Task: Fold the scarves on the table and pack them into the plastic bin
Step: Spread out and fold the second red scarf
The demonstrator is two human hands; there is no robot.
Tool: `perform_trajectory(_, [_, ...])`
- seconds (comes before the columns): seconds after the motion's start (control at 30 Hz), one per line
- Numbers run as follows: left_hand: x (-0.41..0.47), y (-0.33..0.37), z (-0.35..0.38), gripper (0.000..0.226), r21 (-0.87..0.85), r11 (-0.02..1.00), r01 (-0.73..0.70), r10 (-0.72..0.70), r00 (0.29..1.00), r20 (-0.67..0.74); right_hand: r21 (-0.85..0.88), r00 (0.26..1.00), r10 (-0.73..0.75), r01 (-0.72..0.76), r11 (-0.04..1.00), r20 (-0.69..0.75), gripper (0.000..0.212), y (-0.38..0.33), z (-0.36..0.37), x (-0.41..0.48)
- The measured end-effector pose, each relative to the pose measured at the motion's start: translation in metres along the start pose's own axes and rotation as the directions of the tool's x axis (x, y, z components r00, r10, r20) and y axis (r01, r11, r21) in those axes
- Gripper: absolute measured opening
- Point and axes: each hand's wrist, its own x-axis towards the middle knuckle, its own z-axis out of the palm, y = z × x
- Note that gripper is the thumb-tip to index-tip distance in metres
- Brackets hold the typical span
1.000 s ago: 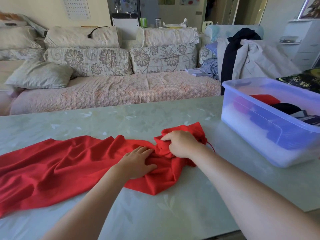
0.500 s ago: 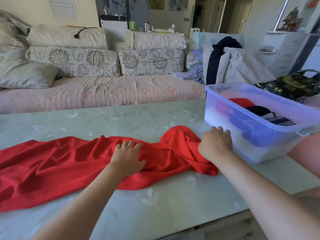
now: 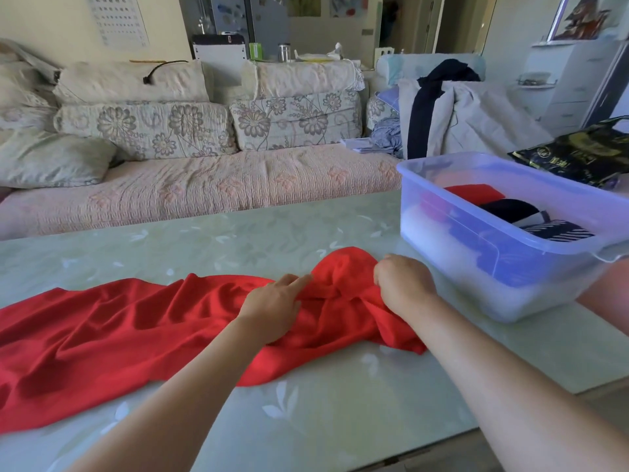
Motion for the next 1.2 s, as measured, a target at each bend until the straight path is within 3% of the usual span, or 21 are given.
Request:
perform_trajectory(0.1, [0.021, 0.013, 0.0, 0.046, -0.008, 1.0, 0.002, -0.002, 1.0, -0.001, 0.179, 0.995, 0.002, 0.016, 0.984, -0.098, 0.043, 0.006, 0.009, 0.001])
perform_trajectory(0.17, [0.031, 0.02, 0.003, 0.035, -0.011, 1.0, -0.007, 0.006, 0.999, -0.032, 0.391, 0.993, -0.116, 0.098, 0.915, 0.024, 0.065, 0.001, 0.014, 0.0])
perform_trajectory(0.23, [0.036, 0.025, 0.003, 0.028, 0.005, 1.0, -0.023, 0.023, 0.997, -0.074, 0.511, 0.964, -0.232, 0.134, 0.849, 0.131, 0.07, -0.008, 0.019, 0.001])
perform_trajectory(0.33, [0.04, 0.024, 0.002, 0.025, -0.099, 0.994, 0.048, -0.064, 0.983, -0.172, 0.462, 0.985, -0.163, 0.119, 0.879, 0.055, 0.045, -0.006, 0.019, 0.007])
perform_trajectory(0.43, [0.04, 0.014, -0.004, 0.029, -0.162, 0.971, 0.175, -0.211, 0.947, -0.243, 0.358, 0.989, 0.146, -0.126, 0.925, -0.03, 0.031, 0.005, 0.002, 0.016])
perform_trajectory(0.5, [0.039, 0.007, -0.009, 0.032, -0.155, 0.952, 0.263, -0.293, 0.931, -0.219, 0.194, 0.959, 0.277, -0.263, 0.945, -0.052, 0.03, 0.016, -0.005, 0.016])
perform_trajectory(0.57, [0.039, 0.006, -0.012, 0.033, -0.115, 0.953, 0.281, -0.295, 0.946, -0.132, 0.094, 0.951, 0.309, -0.31, 0.946, 0.023, 0.029, 0.018, -0.012, 0.011])
perform_trajectory(0.67, [0.036, 0.013, -0.012, 0.025, -0.037, 0.988, 0.149, -0.148, 0.989, 0.026, 0.098, 0.969, 0.178, -0.196, 0.976, 0.174, 0.028, 0.008, -0.016, 0.004])
perform_trajectory(0.77, [0.032, 0.016, -0.011, 0.024, 0.036, 0.994, 0.106, -0.108, 0.992, 0.067, 0.351, 0.934, 0.023, -0.156, 0.923, 0.355, 0.016, -0.003, -0.02, 0.004])
perform_trajectory(0.83, [0.032, 0.013, -0.014, 0.028, 0.122, 0.982, 0.143, -0.141, 0.99, -0.023, 0.43, 0.956, -0.011, -0.121, 0.895, 0.292, 0.015, -0.004, -0.019, 0.007])
perform_trajectory(0.93, [0.033, -0.005, -0.025, 0.032, 0.23, 0.919, 0.321, -0.289, 0.943, -0.163, 0.596, 0.998, 0.0, -0.039, 0.802, 0.065, 0.027, 0.001, -0.009, 0.012])
perform_trajectory(1.0, [0.031, -0.022, -0.031, 0.029, 0.291, 0.853, 0.432, -0.416, 0.902, -0.12, 0.69, 1.0, -0.027, 0.008, 0.723, 0.017, 0.038, 0.006, 0.003, 0.02])
perform_trajectory(1.07, [0.028, -0.032, -0.032, 0.034, 0.367, 0.812, 0.454, -0.469, 0.882, -0.052, 0.682, 0.993, -0.104, 0.035, 0.73, 0.06, 0.048, 0.008, 0.015, 0.026])
perform_trajectory(1.13, [0.028, -0.031, -0.029, 0.05, 0.28, 0.893, 0.353, -0.36, 0.932, -0.028, 0.599, 0.971, -0.193, 0.07, 0.798, 0.144, 0.058, 0.008, 0.027, 0.032])
perform_trajectory(1.2, [0.031, -0.019, -0.025, 0.066, 0.026, 0.995, 0.1, -0.1, 0.995, -0.019, 0.564, 0.94, -0.254, 0.086, 0.822, 0.228, 0.062, 0.009, 0.033, 0.034])
